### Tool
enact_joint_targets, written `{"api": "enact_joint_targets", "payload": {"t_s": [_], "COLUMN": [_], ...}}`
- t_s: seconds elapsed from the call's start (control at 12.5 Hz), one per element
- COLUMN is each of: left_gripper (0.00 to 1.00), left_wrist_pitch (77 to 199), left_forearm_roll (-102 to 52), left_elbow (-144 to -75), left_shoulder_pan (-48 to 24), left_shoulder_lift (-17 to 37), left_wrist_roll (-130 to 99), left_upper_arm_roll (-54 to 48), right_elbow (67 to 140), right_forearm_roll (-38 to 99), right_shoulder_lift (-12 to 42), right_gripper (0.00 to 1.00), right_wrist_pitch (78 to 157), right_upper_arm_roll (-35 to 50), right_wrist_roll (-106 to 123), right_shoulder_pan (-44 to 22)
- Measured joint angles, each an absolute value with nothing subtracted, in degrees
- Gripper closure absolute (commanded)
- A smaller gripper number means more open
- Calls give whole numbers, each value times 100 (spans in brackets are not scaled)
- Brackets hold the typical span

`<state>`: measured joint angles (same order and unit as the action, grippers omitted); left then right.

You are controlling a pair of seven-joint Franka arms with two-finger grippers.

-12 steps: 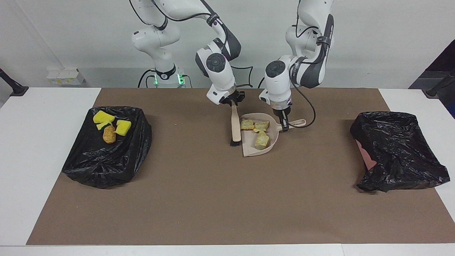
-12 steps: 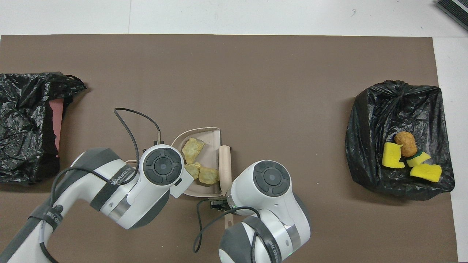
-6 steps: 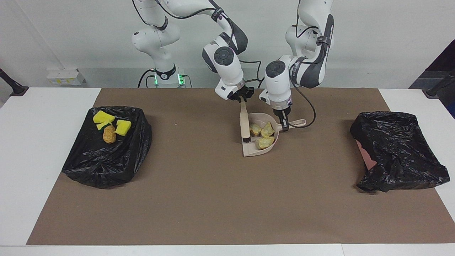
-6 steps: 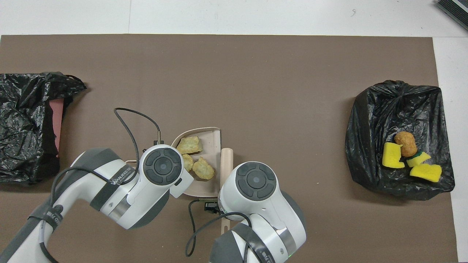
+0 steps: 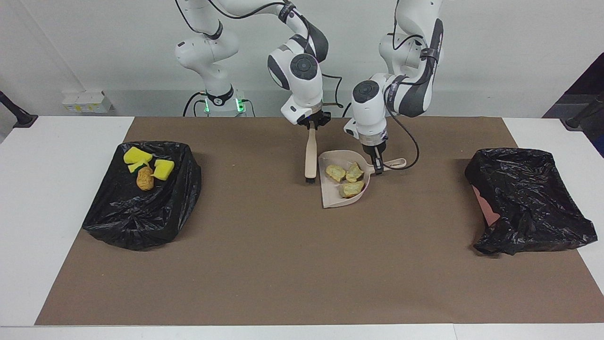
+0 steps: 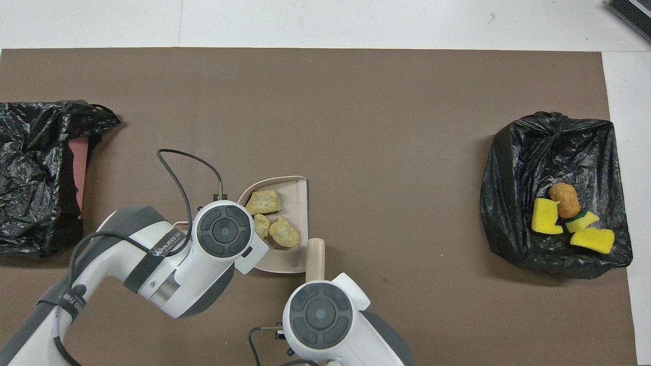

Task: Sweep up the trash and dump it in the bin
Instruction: 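Sweep the bread chunks into the dustpan with the right gripper's brush, then carry the loaded dustpan with the left gripper over the black bin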

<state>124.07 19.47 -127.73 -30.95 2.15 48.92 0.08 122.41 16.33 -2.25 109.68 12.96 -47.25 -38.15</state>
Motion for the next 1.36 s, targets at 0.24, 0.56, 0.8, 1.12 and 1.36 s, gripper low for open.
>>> {"api": "enact_joint_targets", "payload": {"t_s": [0.24,0.56,0.8,1.12,1.36], "left_gripper": [100,100,100,100,100], "left_wrist_pitch": [12424,12427,12427,12392,12197], "left_forearm_roll": [1958,1986,2004,1967,1794], "left_elbow": [-12757,-12584,-12290,-11964,-11778], "left_shoulder_pan": [-3059,-3018,-2635,-1802,-995], "left_shoulder_lift": [217,248,253,135,-73], "left_wrist_roll": [4894,4898,5373,6139,6682], "left_upper_arm_roll": [22,73,109,155,179], "right_elbow": [12870,13219,13245,13319,13328], "right_forearm_roll": [1632,1632,1588,1276,899], "right_shoulder_lift": [-409,-308,-238,-160,-87], "right_gripper": [100,100,100,100,100], "right_wrist_pitch": [11464,12132,12421,12678,12814], "right_upper_arm_roll": [1301,1300,1299,1285,1275], "right_wrist_roll": [-4765,-4880,-4883,-4883,-4883], "right_shoulder_pan": [-4211,-4371,-4387,-4380,-4376]}}
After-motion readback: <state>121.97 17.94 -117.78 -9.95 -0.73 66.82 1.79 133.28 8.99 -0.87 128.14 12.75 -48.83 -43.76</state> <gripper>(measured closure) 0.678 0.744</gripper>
